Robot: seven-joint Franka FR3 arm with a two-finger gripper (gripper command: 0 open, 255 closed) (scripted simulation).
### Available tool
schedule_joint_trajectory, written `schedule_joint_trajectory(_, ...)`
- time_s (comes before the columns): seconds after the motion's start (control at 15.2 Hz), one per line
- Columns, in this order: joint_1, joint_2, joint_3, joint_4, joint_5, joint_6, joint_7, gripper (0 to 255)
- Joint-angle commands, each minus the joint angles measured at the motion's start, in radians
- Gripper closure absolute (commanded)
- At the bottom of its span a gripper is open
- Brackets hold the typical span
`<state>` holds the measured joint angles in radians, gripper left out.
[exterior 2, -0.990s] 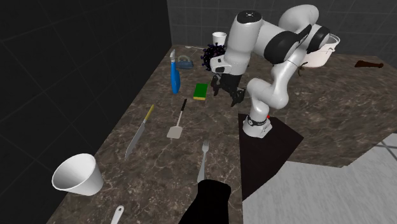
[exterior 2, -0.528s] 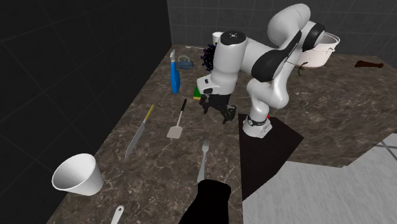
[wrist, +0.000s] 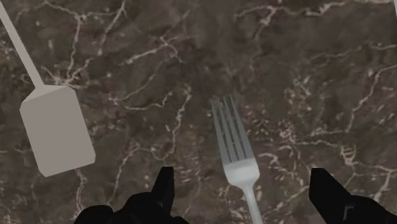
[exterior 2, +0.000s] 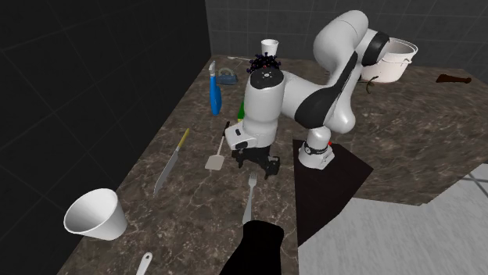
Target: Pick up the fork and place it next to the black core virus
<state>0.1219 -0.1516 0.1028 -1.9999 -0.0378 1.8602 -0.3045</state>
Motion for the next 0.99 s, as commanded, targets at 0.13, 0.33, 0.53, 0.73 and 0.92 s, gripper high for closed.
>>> schedule_joint_trajectory(0.13,0.012,0.082,0.013,0.050,0.005,0.031,-0.011,0)
schedule_joint_trajectory(0.33,0.012,0.088,0.012,0.016,0.004,0.071,-0.010,0)
schedule_joint_trajectory(0.53,0.011,0.098,0.012,-0.021,0.002,0.118,-0.009,0)
schedule_joint_trajectory(0.73,0.011,0.098,0.012,-0.021,0.002,0.118,-0.009,0)
schedule_joint_trajectory(0.92,0.011,0.098,0.012,-0.021,0.002,0.118,-0.009,0)
